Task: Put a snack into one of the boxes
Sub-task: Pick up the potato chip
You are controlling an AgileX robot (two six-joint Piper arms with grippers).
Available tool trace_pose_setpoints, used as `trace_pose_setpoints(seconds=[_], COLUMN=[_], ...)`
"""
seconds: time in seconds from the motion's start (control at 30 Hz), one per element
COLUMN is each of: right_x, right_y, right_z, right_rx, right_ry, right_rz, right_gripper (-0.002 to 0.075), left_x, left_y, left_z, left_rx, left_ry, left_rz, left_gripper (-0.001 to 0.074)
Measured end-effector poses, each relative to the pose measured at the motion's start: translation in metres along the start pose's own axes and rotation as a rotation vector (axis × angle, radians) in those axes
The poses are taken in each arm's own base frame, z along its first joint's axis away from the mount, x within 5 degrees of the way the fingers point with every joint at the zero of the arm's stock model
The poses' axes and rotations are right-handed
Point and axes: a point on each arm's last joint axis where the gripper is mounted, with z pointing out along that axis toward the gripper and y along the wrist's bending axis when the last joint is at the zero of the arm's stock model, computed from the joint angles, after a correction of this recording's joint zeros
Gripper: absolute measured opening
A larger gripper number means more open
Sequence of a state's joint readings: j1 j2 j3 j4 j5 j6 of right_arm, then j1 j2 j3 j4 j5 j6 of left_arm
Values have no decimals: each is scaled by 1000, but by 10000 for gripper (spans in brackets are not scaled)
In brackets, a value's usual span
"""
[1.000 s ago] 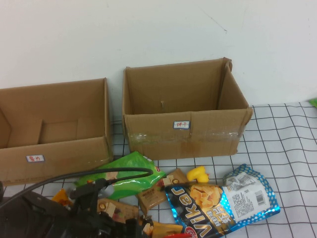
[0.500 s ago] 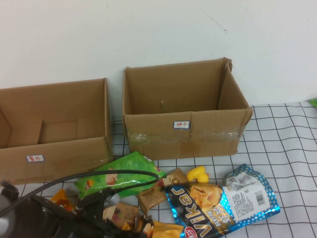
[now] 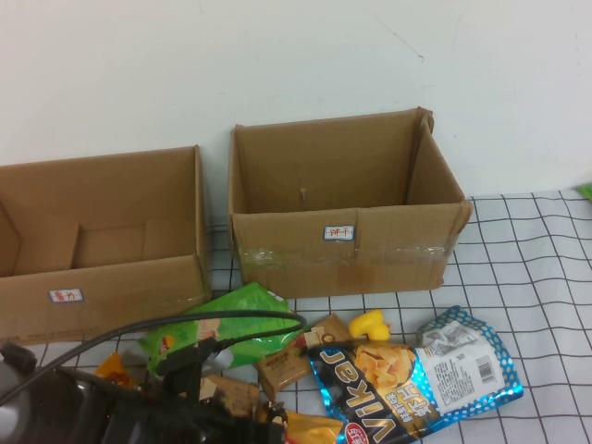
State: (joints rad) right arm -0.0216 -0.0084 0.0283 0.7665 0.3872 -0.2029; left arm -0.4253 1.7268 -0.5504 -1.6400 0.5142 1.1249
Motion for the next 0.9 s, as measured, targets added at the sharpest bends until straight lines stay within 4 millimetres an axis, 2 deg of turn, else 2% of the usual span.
trace_pose_setpoints(seconds=[0.17, 0.27, 0.5, 0.7, 0.9], right_x=[0, 0, 0, 0, 0], right_y=[0, 0, 0, 0, 0], right_z=[0, 0, 0, 0, 0], right_rx=[0, 0, 0, 0, 0], right_ry=[0, 0, 0, 0, 0], right_rz=[0, 0, -4, -4, -4], right_gripper=[-1, -1, -1, -1, -1], left_x=[-7, -18, -55, -90, -111], left_y=[-12, -21, -34, -34, -33], left_z=[0, -1, -12, -38, -90], left_rx=[92, 131, 168, 236, 205], left_ry=[-6, -28, -131, -230, -357], left_rz=[11, 40, 129, 151, 239], left_gripper=[6, 6, 5, 5, 2])
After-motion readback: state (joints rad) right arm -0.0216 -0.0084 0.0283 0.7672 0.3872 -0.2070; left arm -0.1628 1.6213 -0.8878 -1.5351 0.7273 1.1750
